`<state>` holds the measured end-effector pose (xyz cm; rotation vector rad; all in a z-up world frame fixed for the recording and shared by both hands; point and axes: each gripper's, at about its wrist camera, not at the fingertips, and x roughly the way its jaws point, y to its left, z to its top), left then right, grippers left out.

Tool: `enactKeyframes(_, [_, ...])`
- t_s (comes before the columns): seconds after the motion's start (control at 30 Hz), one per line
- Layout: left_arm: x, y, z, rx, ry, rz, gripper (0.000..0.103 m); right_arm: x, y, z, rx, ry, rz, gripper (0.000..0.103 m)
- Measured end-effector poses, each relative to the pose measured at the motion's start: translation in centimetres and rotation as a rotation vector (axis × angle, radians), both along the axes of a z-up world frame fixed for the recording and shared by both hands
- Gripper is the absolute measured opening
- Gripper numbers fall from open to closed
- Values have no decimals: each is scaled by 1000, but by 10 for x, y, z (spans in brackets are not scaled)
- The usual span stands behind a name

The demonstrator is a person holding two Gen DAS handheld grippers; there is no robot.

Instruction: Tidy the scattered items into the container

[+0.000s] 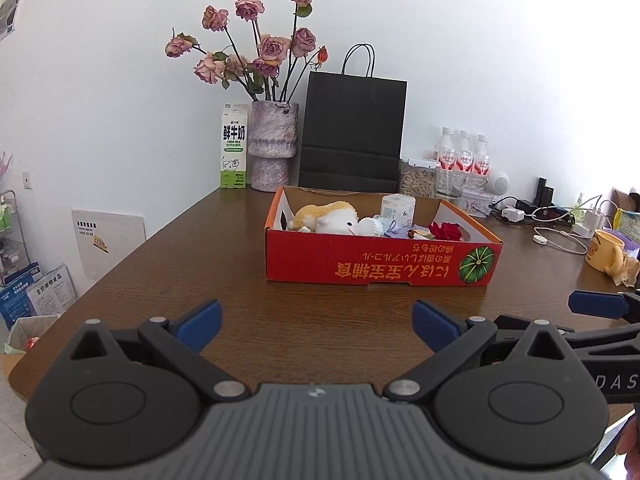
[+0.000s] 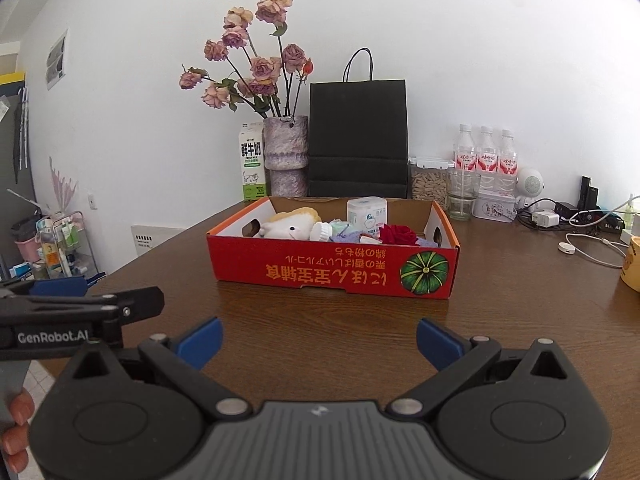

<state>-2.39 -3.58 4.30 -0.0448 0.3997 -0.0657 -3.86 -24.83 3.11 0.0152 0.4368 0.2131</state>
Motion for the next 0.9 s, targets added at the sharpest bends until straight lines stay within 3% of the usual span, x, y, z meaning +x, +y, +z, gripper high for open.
enactKeyframes(0.2, [-21,0,0,7,6,8,103,-22,0,2,9,4,5,103])
enactKeyframes(0.9, [-16,-3,-6,28,34,20,103,-15,-2,-7,11,32,-3,103])
